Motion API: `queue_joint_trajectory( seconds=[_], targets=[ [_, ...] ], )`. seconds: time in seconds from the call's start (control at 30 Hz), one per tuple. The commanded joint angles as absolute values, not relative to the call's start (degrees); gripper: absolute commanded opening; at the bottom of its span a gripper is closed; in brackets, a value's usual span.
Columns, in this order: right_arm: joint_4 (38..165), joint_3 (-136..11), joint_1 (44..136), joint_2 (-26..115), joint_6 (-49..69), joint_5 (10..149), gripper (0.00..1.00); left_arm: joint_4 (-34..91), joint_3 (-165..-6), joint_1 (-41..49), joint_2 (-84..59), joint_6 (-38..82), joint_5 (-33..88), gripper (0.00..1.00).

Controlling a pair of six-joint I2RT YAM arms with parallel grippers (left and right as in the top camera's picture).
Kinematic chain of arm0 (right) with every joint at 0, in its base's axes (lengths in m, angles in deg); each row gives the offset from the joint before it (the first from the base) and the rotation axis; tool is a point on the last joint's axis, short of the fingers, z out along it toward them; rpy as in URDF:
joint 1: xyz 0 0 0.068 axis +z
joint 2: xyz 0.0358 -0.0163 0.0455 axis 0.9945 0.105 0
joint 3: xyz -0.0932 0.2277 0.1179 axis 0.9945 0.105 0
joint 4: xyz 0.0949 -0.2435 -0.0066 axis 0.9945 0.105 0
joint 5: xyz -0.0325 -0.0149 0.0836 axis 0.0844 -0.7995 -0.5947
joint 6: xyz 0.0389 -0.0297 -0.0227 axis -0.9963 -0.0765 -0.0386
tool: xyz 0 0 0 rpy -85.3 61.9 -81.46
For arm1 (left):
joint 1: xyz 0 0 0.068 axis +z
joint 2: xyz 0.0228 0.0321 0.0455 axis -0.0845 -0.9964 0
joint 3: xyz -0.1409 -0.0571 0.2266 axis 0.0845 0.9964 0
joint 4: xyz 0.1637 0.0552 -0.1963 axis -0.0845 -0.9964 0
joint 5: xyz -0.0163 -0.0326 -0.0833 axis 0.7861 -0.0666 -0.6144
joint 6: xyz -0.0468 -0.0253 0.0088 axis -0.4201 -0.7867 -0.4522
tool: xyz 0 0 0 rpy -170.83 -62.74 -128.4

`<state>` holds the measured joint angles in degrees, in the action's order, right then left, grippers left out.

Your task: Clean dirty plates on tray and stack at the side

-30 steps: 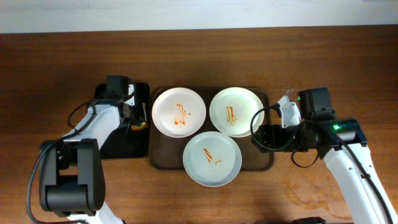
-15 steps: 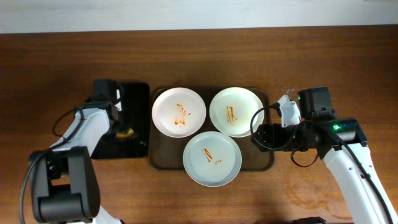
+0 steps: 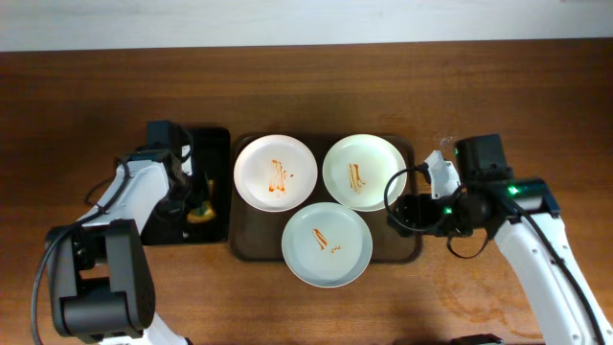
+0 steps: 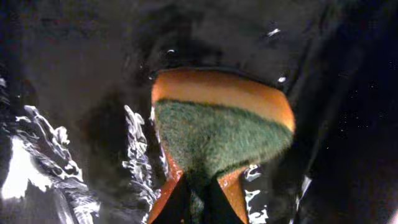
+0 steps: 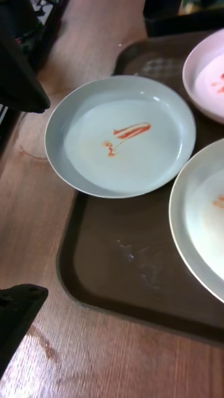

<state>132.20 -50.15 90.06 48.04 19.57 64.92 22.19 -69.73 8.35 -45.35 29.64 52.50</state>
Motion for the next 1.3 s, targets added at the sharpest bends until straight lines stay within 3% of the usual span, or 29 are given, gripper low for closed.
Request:
queue_joint_trajectory(
  seconds=[0.0, 0.03, 0.13, 0.2, 0.23, 0.27, 0.4, 0.63, 0.7, 0.77, 0.8, 1.27],
  targets=[
    [131.1, -50.6, 93.7, 52.9, 19.4, 64.7, 0.88, 25.2, -70.3, 8.3, -45.3, 35.1, 44.0, 0.00],
    [130.9, -50.6, 95.4, 55.4, 19.4, 64.7, 0.87, 25.0, -70.8, 8.3, -45.2, 36.5, 42.5, 0.00],
    [129.3, -50.6, 98.5, 64.2, 18.8, 65.0, 0.60, 20.7, -74.8, 8.4, -43.3, 36.5, 42.8, 0.00],
    [127.7, -50.6, 98.6, 69.0, 18.3, 64.9, 0.50, 18.5, -75.7, 8.4, -41.2, 35.7, 44.2, 0.00],
    [126.8, -50.6, 98.6, 71.9, 18.3, 64.7, 0.38, 17.0, -75.7, 8.4, -39.8, 35.3, 45.4, 0.00],
    [126.1, -50.6, 98.6, 73.3, 18.3, 64.7, 0.33, 16.1, -75.7, 8.4, -39.0, 35.4, 45.4, 0.00],
    [124.2, -50.6, 98.6, 75.6, 18.3, 64.0, 0.26, 14.7, -75.7, 8.4, -37.6, 35.4, 45.4, 0.00],
    [120.9, -48.2, 101.5, 75.8, 16.2, 63.9, 0.26, 16.9, -75.7, 8.4, -37.6, 35.4, 45.4, 0.00],
    [119.3, -47.2, 101.6, 75.9, 14.3, 63.9, 0.21, 16.9, -75.7, 8.4, -37.6, 35.4, 45.4, 0.00],
    [118.5, -46.8, 101.6, 75.9, 13.7, 63.9, 0.06, 16.9, -75.7, 8.4, -37.6, 35.4, 45.4, 0.00],
    [117.9, -46.8, 101.6, 75.9, 13.0, 63.9, 0.04, 16.9, -75.7, 8.4, -37.6, 35.4, 45.4, 0.00],
    [113.7, -46.8, 101.6, 75.9, 9.9, 68.0, 0.04, 31.7, -75.7, 7.9, -30.5, 35.4, 51.9, 0.00]
  ],
)
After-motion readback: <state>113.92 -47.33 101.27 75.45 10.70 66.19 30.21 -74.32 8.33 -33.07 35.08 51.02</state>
